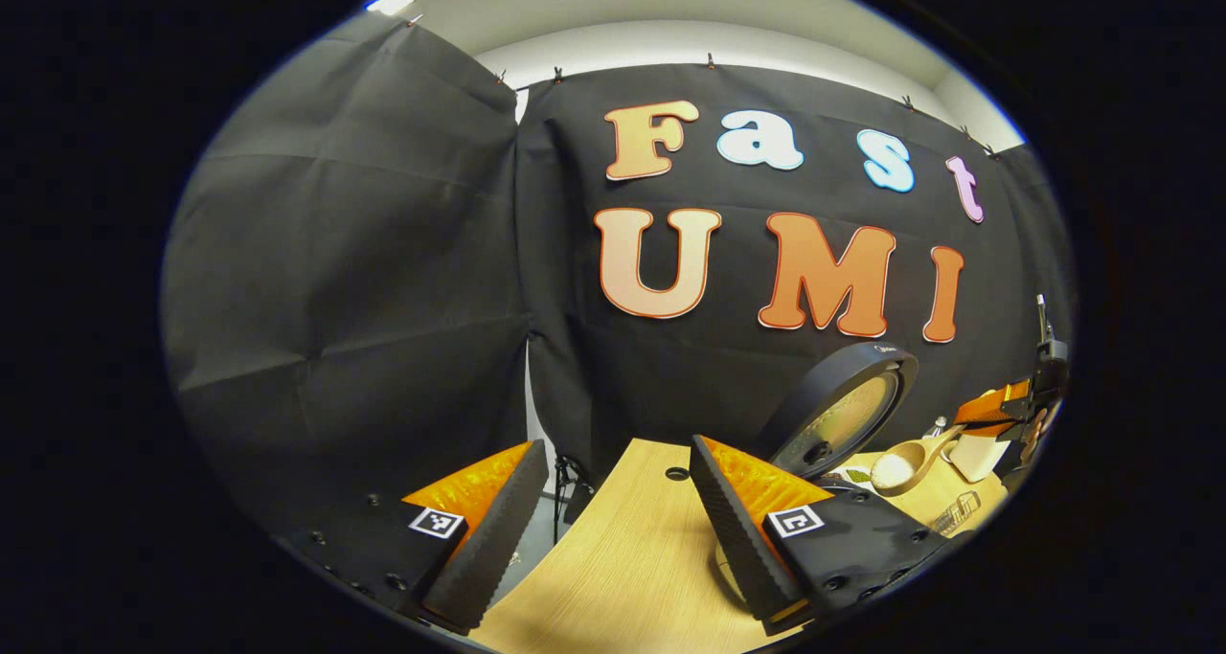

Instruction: Close the left gripper, press the button to open the rice cooker; take a wooden spoon from the chopstick holder with the right hand, scoop a spoonful of rice and pour it into the rice cooker, then put the wooden spoon back into the chopstick holder.

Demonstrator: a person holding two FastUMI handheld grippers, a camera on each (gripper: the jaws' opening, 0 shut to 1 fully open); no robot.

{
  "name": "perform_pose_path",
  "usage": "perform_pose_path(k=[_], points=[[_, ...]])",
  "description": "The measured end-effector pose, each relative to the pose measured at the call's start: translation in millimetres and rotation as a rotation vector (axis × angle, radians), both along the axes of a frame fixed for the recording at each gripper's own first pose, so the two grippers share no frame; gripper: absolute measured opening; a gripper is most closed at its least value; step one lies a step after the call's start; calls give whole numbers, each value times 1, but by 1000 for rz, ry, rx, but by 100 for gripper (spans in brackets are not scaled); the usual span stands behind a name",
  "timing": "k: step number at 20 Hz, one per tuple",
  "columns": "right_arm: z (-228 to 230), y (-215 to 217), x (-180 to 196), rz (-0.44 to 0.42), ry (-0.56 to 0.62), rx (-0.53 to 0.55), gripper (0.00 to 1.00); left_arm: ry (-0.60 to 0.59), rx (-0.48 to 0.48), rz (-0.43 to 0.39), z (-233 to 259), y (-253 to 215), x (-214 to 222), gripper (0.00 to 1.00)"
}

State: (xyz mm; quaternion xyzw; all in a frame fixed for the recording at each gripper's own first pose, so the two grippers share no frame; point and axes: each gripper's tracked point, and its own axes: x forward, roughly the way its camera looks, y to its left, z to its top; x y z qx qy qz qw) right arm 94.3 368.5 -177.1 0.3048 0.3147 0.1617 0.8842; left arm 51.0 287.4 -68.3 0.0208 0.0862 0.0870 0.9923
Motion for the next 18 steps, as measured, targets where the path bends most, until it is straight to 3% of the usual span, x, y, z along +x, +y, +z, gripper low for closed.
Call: perform_pose_path(k=[18], points=[[2, 15, -4, 99, -109, -191, 2, 7, 15, 0, 0, 0, 2, 98]])
